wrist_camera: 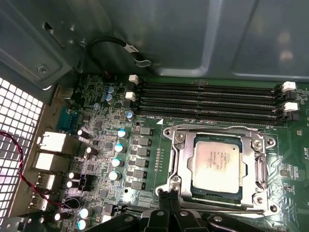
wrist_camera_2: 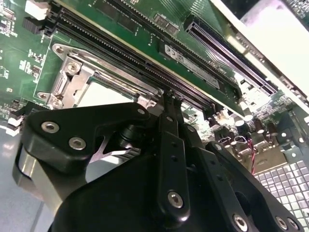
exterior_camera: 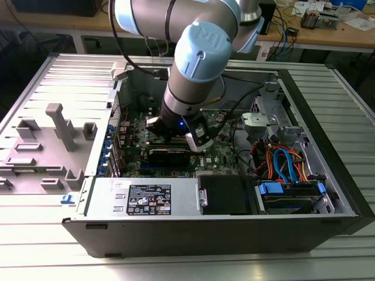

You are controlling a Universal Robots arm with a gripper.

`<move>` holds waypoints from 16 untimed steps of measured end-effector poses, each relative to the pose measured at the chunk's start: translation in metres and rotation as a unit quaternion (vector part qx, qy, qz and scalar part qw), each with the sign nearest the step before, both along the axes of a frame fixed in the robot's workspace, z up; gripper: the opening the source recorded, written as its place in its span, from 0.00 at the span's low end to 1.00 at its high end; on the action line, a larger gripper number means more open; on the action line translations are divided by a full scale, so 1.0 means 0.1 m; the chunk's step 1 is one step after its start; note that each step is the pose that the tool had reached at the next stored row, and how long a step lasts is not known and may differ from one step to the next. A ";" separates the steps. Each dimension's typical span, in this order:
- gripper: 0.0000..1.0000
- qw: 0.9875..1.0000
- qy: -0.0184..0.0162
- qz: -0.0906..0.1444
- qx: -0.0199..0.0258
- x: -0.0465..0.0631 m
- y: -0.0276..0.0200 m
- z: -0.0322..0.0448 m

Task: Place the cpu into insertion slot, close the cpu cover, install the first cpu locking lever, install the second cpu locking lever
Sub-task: 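Install the second cpu locking lever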

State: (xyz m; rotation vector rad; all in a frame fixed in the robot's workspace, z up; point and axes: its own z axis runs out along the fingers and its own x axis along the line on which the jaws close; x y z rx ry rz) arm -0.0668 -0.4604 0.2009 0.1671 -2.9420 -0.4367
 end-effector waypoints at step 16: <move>0.11 1.000 0.000 -0.019 0.003 -0.12 0.020 -0.025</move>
